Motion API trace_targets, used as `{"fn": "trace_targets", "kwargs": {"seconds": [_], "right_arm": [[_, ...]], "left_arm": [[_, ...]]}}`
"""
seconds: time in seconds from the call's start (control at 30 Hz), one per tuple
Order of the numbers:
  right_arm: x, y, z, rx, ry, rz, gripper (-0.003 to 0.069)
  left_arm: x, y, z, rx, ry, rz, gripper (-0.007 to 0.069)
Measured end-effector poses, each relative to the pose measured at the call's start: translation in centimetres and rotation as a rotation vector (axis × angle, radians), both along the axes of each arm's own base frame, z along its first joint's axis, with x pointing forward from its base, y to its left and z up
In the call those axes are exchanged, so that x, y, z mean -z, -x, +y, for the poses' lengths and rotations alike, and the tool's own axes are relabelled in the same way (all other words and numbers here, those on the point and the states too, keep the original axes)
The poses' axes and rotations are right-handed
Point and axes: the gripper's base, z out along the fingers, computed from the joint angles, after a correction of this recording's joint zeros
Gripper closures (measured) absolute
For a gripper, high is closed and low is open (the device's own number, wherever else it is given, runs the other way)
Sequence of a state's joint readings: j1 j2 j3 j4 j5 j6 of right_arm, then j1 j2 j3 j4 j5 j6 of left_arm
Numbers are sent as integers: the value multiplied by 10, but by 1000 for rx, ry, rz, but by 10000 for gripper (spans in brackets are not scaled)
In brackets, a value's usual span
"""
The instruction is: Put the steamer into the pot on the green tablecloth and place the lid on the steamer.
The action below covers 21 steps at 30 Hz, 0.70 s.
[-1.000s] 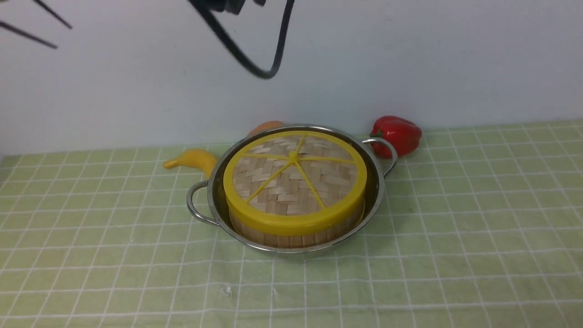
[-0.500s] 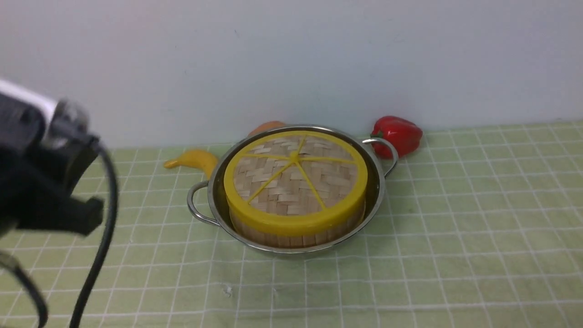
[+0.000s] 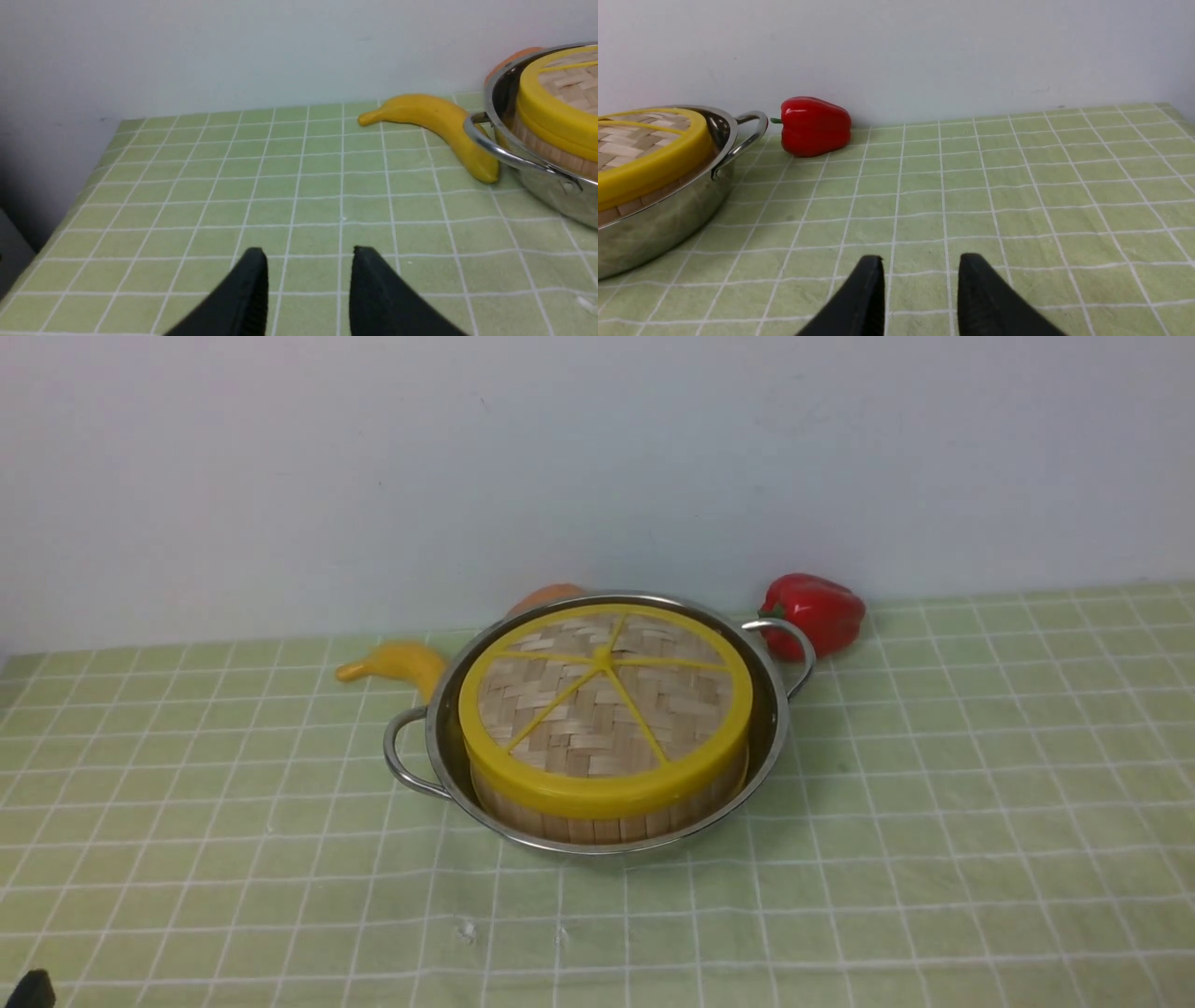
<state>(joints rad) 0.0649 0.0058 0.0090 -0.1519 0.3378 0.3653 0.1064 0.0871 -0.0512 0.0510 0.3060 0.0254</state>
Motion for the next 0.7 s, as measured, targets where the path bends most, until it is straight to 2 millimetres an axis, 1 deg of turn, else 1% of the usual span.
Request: {"fn": "trace_targets", "kwargs": {"seconds": [0.1,0.23,0.7], "right_arm": [[0,0,0,0,-1,0,416],[0,0,0,0,-2,-1,416],[0,0,0,0,-2,-2,416]], "left_arm": [[9,5,-1,-3,15,8,382],[20,6,-1,-9,23,38,382],[20,6,-1,-9,34,32,382]]}}
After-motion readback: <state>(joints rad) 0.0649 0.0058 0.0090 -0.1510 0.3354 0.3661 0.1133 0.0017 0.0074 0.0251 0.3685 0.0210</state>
